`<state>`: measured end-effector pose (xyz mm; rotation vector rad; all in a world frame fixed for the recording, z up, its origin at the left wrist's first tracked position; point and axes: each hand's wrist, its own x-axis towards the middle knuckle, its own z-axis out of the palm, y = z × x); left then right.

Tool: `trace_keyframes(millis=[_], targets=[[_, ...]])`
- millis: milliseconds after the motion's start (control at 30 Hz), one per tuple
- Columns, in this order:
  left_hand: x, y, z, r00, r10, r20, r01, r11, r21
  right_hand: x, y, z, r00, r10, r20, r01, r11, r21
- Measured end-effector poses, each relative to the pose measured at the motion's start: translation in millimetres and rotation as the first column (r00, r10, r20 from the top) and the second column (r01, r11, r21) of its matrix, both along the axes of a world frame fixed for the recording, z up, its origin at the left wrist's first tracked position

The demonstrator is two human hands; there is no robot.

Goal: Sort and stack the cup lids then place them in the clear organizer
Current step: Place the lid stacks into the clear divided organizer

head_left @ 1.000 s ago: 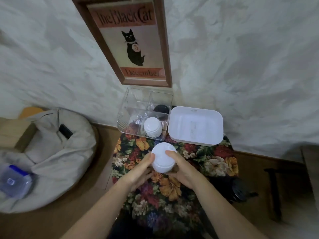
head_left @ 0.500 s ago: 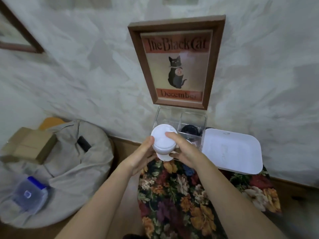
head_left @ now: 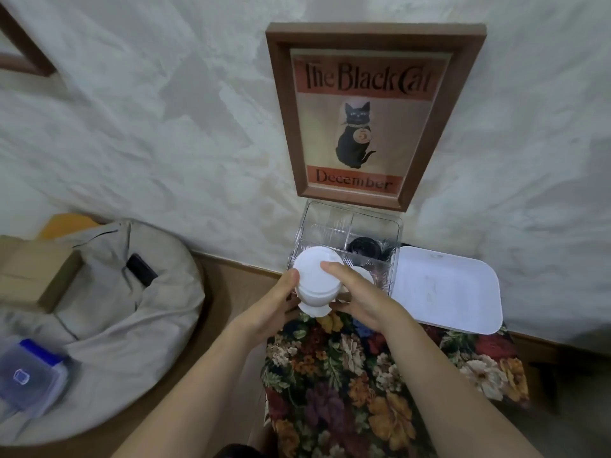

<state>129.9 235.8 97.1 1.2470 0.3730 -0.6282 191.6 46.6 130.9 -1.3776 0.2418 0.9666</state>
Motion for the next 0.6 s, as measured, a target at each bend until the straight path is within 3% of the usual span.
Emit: trace_keyframes(millis=[367,600], targets=[[-28,-10,-10,0.995,0.042,-0.094,-0.043,0.999,-0.003,-32,3,-20,0.997,-0.047,-0.064,0.048,0.999,0.009],[-18,-8,20,0.998,0.030,0.048,-0.032,0.998,0.047,-15,0,4,1.000,-0.003,-0.001,0.003,1.000,0.014]])
